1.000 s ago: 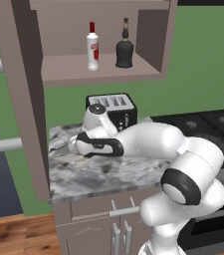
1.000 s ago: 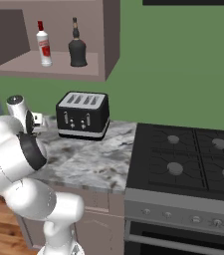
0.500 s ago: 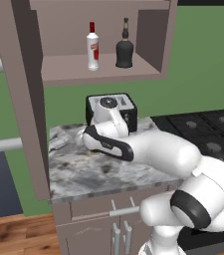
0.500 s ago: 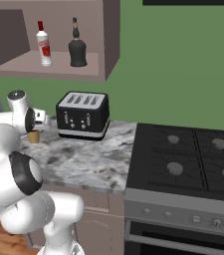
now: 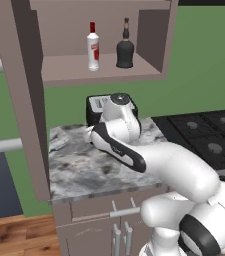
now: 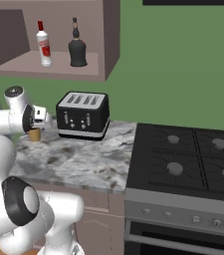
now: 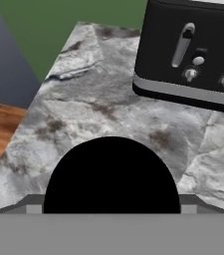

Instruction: Sort all alcoholic drinks to one cabinet, and non-alcoholic drinks to the other.

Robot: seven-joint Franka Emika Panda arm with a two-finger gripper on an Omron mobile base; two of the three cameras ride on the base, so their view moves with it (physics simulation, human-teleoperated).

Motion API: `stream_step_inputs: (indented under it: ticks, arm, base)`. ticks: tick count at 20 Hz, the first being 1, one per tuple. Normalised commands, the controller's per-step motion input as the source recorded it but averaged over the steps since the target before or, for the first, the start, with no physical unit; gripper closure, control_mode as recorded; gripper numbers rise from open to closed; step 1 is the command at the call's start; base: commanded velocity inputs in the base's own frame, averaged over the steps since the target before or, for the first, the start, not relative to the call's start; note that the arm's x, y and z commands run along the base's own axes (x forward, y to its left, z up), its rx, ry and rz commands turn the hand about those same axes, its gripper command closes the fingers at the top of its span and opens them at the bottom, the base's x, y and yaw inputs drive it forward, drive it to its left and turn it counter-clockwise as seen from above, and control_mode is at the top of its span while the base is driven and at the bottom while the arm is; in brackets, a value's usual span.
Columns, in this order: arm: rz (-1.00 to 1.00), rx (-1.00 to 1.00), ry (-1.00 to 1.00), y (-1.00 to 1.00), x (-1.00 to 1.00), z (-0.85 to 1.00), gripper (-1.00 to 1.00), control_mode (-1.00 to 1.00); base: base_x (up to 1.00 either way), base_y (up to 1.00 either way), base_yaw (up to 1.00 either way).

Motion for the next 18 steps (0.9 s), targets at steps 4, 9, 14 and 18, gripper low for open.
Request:
stream_step_inputs:
  ticks: [4,9,14,18]
  arm:
    - [-0.02,0.00,-0.03,-0.29,-0.24,0.31,1.00,-1.00]
    - [-0.01,0.00,-0.05,-0.31,-0.22,0.30,1.00,-1.00]
    - [-0.01,0.01,-0.02,-0.27,-0.27,0.33,1.00,-1.00]
    - [-0.01,0.01,-0.02,-0.26,-0.28,0.34,1.00,-1.00]
  base:
    - [0.00,0.00,0.00]
    - [0.00,0.00,0.00]
    - [0.00,0.00,0.00]
    - [0.00,0.00,0.00]
